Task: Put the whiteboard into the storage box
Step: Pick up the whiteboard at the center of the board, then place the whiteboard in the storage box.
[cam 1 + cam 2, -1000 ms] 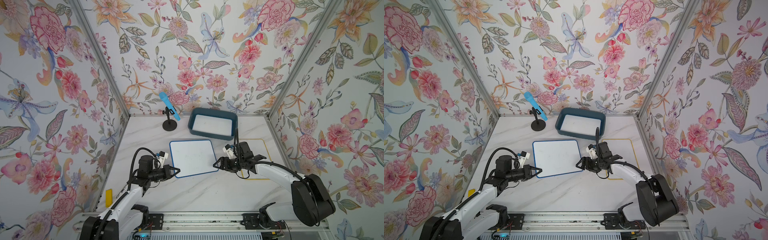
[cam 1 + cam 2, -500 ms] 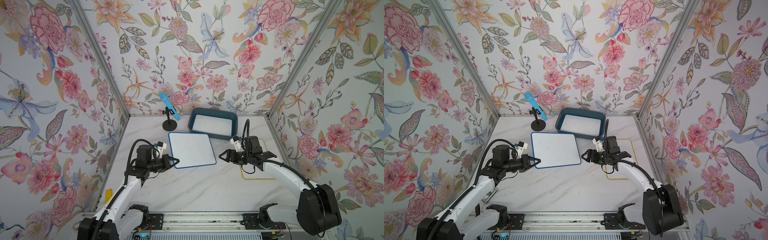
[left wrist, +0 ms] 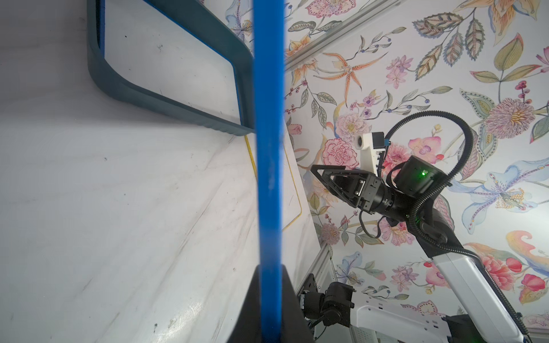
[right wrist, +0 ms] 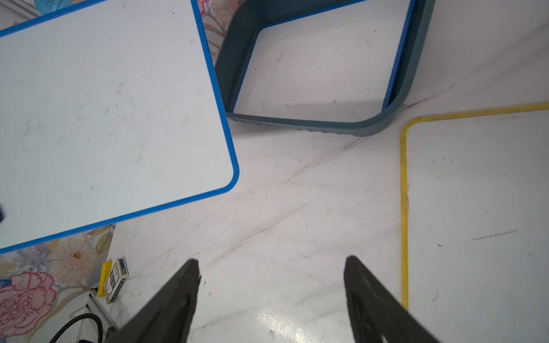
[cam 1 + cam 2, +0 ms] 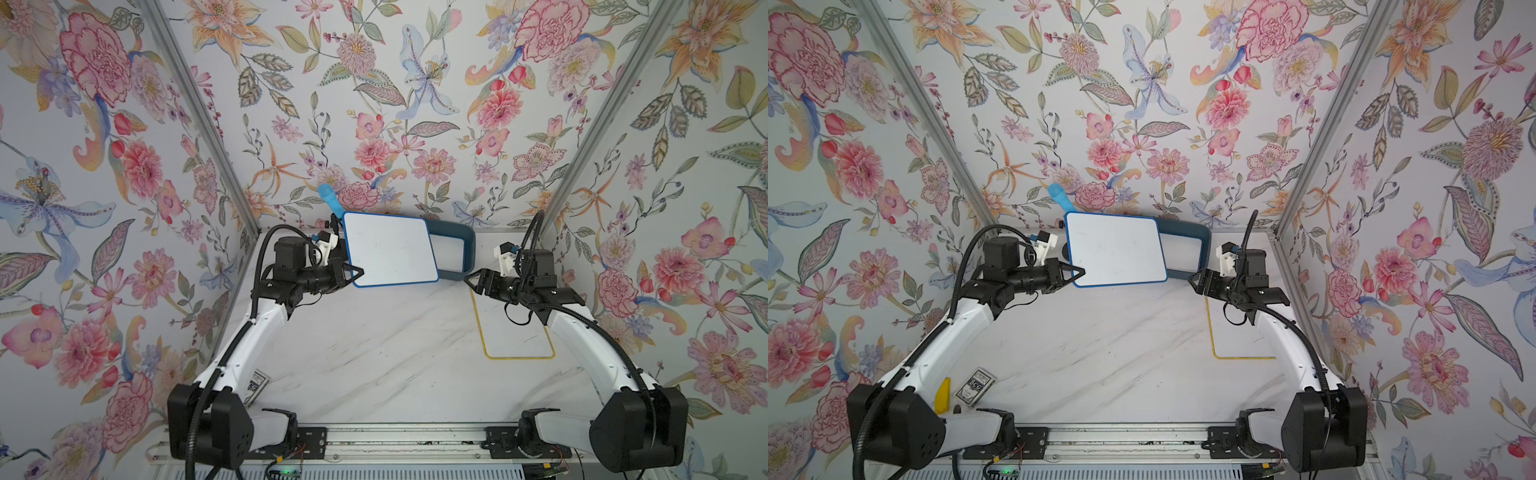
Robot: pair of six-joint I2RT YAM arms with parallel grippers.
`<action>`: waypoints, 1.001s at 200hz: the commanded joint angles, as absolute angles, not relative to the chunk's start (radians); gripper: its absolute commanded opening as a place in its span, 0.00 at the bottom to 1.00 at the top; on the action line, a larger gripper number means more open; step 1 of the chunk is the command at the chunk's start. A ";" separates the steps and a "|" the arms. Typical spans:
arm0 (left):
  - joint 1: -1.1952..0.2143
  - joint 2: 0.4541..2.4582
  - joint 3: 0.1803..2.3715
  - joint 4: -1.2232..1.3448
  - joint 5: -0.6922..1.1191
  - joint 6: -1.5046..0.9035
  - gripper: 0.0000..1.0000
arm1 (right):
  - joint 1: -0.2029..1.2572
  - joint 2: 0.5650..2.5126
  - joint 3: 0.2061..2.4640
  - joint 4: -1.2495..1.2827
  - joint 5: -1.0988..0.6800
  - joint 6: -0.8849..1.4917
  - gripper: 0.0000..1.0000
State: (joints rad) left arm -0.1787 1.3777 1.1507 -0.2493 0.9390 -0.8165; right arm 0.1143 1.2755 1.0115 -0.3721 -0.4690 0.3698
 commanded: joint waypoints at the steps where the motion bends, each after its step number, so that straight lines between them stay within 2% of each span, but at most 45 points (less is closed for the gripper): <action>1: -0.179 1.482 1.273 -0.139 0.980 -0.763 0.00 | 0.106 1.279 1.019 -0.402 -0.448 0.358 0.76; 31: -0.210 1.683 1.431 -0.133 0.976 -0.728 0.00 | 0.099 1.281 1.021 -0.400 -0.434 0.368 0.76; 65: -0.251 1.915 1.710 -0.198 0.982 -0.693 0.00 | 0.088 1.283 1.022 -0.400 -0.433 0.378 0.76; 122: -0.290 2.344 2.275 -0.557 0.955 -0.553 0.00 | 0.083 1.307 1.005 -0.400 -0.439 0.385 0.76; 170: -0.290 2.475 2.351 -0.492 1.022 -0.596 0.00 | 0.083 1.339 1.003 -0.398 -0.453 0.381 0.76; 200: -0.290 2.550 2.399 -0.533 1.001 -0.604 0.00 | 0.083 1.361 0.997 -0.388 -0.467 0.389 0.76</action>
